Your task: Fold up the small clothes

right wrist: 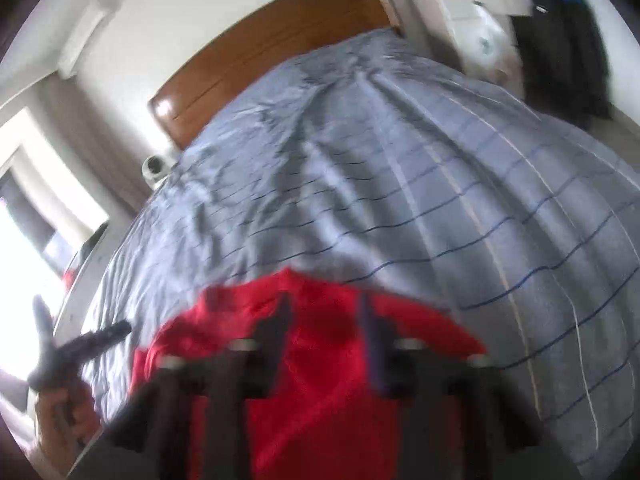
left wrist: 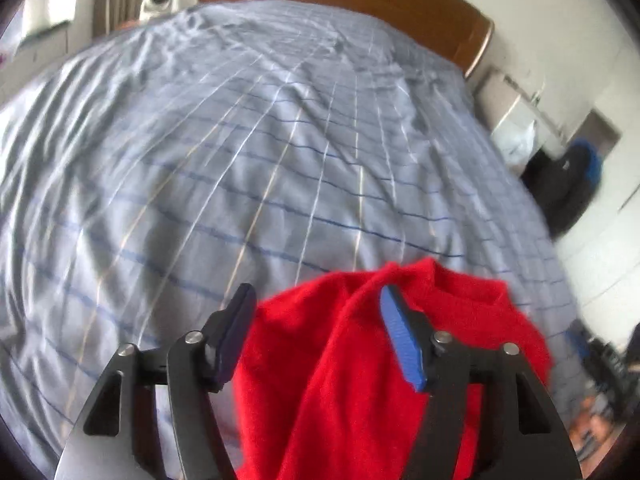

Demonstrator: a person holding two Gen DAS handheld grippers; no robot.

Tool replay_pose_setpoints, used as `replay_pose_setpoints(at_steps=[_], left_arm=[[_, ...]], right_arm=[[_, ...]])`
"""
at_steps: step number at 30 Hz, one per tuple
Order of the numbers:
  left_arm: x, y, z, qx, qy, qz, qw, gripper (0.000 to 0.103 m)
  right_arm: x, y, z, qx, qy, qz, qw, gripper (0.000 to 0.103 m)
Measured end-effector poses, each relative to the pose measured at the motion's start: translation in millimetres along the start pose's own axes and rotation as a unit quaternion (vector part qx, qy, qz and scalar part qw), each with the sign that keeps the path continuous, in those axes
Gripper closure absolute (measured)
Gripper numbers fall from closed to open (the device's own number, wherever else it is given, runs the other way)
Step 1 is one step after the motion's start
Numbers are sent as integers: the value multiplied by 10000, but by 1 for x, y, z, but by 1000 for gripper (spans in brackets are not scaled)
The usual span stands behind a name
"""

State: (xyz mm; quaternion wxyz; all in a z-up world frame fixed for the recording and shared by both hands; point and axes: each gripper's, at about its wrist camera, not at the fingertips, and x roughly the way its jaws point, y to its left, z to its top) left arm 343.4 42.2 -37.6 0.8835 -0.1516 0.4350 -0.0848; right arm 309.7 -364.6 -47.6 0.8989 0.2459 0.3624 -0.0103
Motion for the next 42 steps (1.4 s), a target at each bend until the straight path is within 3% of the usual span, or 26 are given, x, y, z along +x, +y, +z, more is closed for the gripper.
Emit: replay_pose_setpoints(at_steps=[3,5,7,8,9,10,12,13,14,16,18,19,22,25,27,29,35,37,38,39,42], left_arm=[[-20,-7,-23,383,-74,-575,9976,35],[-22,-24,-45,939,244,-934,9909,29],[-10,-33,-77,1539,802,-710,9823,30],[-3,-29,-93,1749,1002,-280,9791,41],[-5,-17,-107,1806,1036,-18,9781,47],[-15,-8,-114,1743,966,-106,9799,50],[-53,15,-124,1549,582,-92,9862,34],[-73,27,-128,1464,269,142,9888,20],[-87,37,-130,1377,24,343,9899,16],[-113,66,-140,1013,-380,619,9922,15],[-121,88,-151,588,-485,673,9948,15],[-122,102,-160,352,-563,675,9955,15],[-112,129,-184,112,-688,910,9934,15],[-107,129,-194,323,-768,993,9916,15],[-106,124,-191,463,-774,957,9913,12],[-104,128,-192,410,-794,912,9918,12],[-102,127,-193,340,-790,831,9928,10],[-101,126,-192,363,-787,835,9927,10],[-101,127,-192,356,-784,819,9929,10],[-101,127,-192,348,-783,808,9930,10],[-100,127,-191,354,-770,805,9931,9]], right_arm=[[-18,7,-13,-240,78,338,9991,58],[-18,21,-30,-608,468,837,9935,58],[-12,27,-55,-816,1132,1190,9830,58],[-8,27,-66,-935,1342,1032,9811,58],[-5,25,-76,-1143,1505,598,9802,59],[-4,19,-83,-1339,1601,30,9780,59],[-18,13,-81,-1368,1441,-191,9799,59],[-30,16,-76,-1418,1301,-93,9813,59],[-37,22,-71,-1505,1219,9,9811,59],[-40,45,-55,-1657,1241,378,9776,59],[-25,65,-43,-1552,1476,680,9744,59],[-6,77,-37,-1413,1796,780,9704,59],[48,97,-30,-1170,2252,452,9662,67],[84,105,-33,-1103,2376,102,9650,75],[106,109,-41,-1307,2589,-251,9567,100],[103,120,-39,-1610,2248,-482,9598,100],[80,145,-8,-1958,1052,-486,9738,100],[105,139,-13,-1871,1461,-378,9707,98],[123,131,-21,-1751,1970,-447,9636,93],[128,126,-28,-1701,2178,-560,9594,88],[101,113,-17,-1440,1730,-33,9743,82]])
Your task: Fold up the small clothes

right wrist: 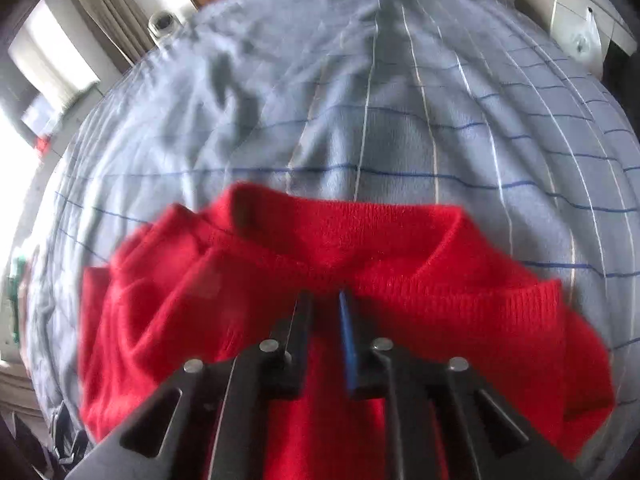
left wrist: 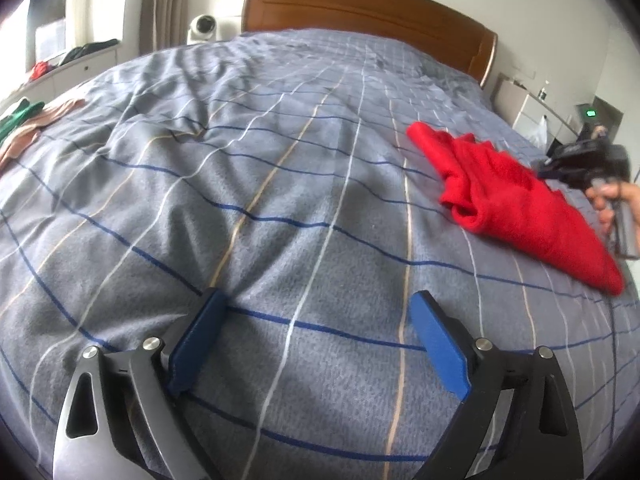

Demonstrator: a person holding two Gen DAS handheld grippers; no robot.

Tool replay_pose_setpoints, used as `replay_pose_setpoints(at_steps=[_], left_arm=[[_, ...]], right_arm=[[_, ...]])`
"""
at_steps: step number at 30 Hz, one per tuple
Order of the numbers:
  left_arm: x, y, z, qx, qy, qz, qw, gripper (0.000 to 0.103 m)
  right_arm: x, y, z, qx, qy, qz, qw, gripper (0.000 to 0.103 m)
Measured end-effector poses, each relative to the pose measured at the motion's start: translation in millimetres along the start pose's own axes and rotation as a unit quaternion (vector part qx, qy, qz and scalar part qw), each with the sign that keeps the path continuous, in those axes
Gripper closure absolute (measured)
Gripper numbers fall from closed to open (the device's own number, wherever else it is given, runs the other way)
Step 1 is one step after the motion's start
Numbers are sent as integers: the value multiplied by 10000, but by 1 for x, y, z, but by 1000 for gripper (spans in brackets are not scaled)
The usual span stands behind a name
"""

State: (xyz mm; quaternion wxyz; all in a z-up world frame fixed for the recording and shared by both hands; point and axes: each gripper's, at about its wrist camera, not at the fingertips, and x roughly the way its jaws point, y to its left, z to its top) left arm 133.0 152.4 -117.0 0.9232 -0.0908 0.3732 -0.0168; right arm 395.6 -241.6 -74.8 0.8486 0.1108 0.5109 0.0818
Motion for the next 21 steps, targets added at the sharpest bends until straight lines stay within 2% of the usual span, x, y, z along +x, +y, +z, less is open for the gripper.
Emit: replay_pose_setpoints(at_steps=[2,3,4,6,9,11,13,15,16,18,19,20,21], left_arm=[[1,0,1,8,9,8,10000,9],[1,-1,1,9,14,13,10000,8],[1,-1,1,8,11,15,10000,8],[2,-2,1,18,14,41,10000,8],[2,-2,0,38,5,66,10000,8],[2,-2,0,30,-6,55,10000,8],[1,-2,0,34,-23,52,10000,8],[2,-2,-1,43,-22,68,10000,8],[2,-2,-1,51,-18,76,10000,8],[2,-2,0,57,-10,77,10000,8],[2,-2,0,55,-3,71,10000,7],[2,-2,0,57,4,70,10000,7],[2,-2,1,46,-4,65,10000,7]], right_arm=[[-25,-24,1,329,-360,157,9987,73],[-32,-32,2,390,-432,86,9983,69],[-42,-46,2,407,-406,-221,9981,68],[-44,-66,-1,274,-2,-795,9965,68],[-32,-83,-17,173,559,-1127,9919,68],[-28,-93,-29,200,638,-1299,9893,68],[-30,-93,-31,192,379,-1015,9939,100],[-42,-96,-28,145,-85,-1363,9905,98],[-45,-109,-26,402,-187,-1512,9875,98],[-40,-119,-27,635,-8,-1523,9863,98],[-36,-118,-29,532,116,-1570,9861,97],[-34,-111,-29,337,196,-1704,9846,89],[-36,-105,-28,236,197,-1840,9824,76]])
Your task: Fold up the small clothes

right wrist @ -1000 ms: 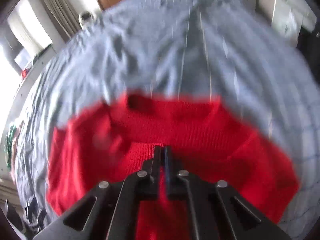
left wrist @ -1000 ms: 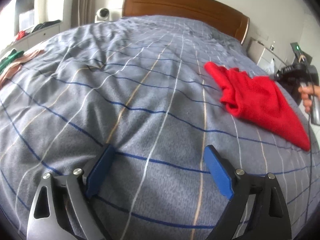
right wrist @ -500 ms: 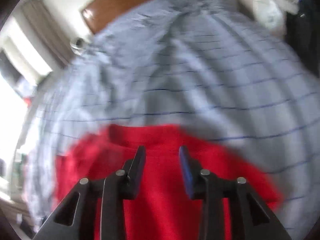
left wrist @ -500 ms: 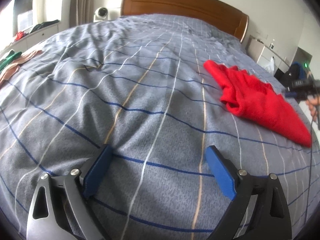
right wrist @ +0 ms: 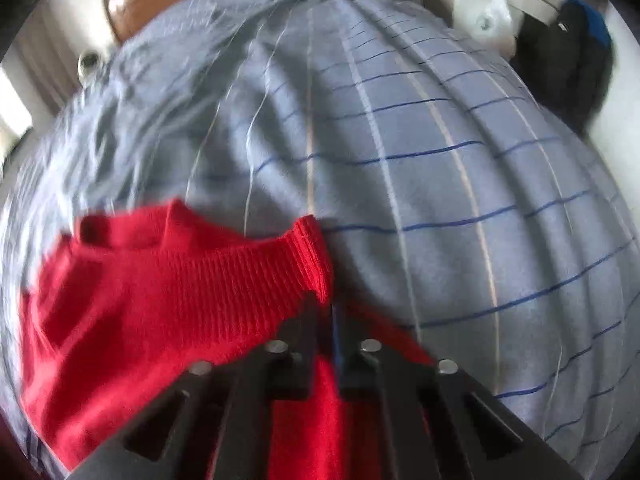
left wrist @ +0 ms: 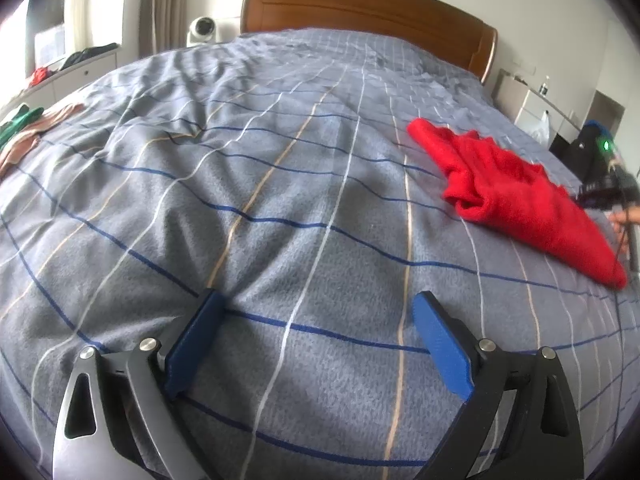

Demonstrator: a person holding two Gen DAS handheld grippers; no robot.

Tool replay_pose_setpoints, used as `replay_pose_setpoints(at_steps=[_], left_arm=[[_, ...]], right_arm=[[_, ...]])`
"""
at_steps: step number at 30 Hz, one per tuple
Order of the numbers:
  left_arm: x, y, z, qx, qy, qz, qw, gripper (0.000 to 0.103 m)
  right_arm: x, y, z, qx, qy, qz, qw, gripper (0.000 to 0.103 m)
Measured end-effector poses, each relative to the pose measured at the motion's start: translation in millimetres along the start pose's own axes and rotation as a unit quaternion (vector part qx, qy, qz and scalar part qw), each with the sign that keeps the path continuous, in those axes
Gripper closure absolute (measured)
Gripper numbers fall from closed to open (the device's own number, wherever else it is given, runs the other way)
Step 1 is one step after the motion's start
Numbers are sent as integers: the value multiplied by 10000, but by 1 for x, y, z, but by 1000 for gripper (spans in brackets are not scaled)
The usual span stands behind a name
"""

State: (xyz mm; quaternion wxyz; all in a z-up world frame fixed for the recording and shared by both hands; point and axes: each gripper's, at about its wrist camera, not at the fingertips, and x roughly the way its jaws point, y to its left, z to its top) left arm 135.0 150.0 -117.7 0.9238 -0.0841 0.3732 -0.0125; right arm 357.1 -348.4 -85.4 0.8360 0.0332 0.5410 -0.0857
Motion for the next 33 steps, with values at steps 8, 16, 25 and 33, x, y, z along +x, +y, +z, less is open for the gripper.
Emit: replay_pose_setpoints(at_steps=[8,16,25,33], left_arm=[[1,-1,1,25,25,27,10000,7],[2,-1,1,30,34,31,10000,6],[5,-1,2,40,61,-13,10000,5],[5,-2,1,80,38,3,10000,4]], right_arm=[[-49,114,16,-83,-182,2341,9720,68],[-7,235,21,-357,236,2098,9768,64],[22,282,33,-850,-310,1740,9806,101],[0,257,28,-736,-396,2880,9540,47]])
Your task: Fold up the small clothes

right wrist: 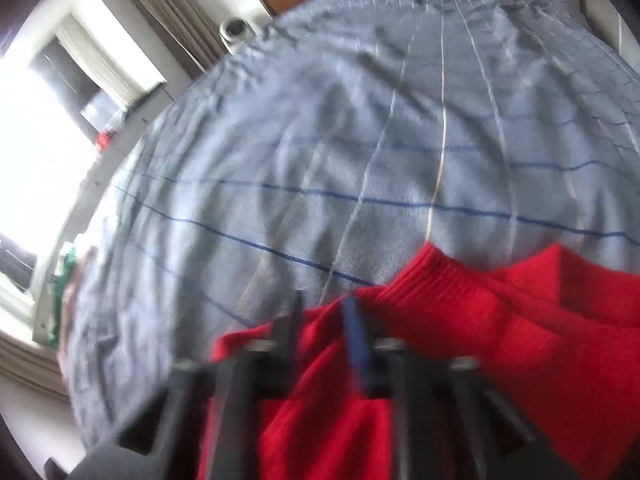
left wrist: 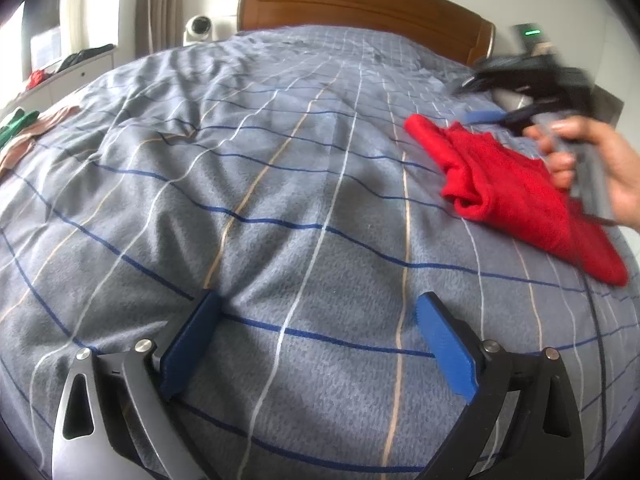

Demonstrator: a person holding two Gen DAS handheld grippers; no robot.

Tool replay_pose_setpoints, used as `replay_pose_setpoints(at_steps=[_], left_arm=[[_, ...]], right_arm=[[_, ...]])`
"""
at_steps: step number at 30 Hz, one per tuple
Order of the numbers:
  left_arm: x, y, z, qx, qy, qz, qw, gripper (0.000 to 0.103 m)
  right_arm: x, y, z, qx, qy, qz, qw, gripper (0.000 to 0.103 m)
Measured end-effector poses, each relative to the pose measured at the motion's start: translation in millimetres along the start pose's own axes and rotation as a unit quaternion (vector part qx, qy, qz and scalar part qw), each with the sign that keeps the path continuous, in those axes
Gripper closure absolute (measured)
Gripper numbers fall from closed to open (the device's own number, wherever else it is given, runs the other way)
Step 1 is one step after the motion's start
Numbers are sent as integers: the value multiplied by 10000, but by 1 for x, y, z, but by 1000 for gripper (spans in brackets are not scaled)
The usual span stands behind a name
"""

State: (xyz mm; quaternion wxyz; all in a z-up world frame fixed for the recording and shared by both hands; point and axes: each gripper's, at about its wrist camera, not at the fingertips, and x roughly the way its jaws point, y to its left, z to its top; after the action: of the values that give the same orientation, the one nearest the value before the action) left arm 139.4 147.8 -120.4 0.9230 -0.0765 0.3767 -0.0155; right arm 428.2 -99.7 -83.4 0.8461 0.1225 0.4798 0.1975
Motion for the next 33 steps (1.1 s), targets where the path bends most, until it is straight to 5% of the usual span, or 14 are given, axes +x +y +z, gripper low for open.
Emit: replay_pose_setpoints(at_steps=[5,8,12,14,17,24,33], left_arm=[[0,0,0,2,1,1,10000,4],[0,-1,-1,17,-12,10,10000,3],[-2,-2,-3,72,-32,30,10000,3],[-3,-3,-4,117,-42,67,9999,3],[-2,-6,-5,183,-36,153,9997,3],[-2,-7,-6,240,-42,210,9995,3],[-2,-8,-7,252,-49,221,9994,3]], right_arm=[[-96,-13,-39,74,-452,309,9985,39],[-148,-43,-99,226,-570,132,9980,28],[-172,-111,-180,748,-40,-1060,9915,28],[-200,-136,-214,1078,-316,-1278,9854,44],[-248,-134,-262,1253,-844,-1552,9763,34],[-256,-105,-335,740,-985,-2126,9693,30],[-234,-99,-360,253,-1436,-2584,9550,12]])
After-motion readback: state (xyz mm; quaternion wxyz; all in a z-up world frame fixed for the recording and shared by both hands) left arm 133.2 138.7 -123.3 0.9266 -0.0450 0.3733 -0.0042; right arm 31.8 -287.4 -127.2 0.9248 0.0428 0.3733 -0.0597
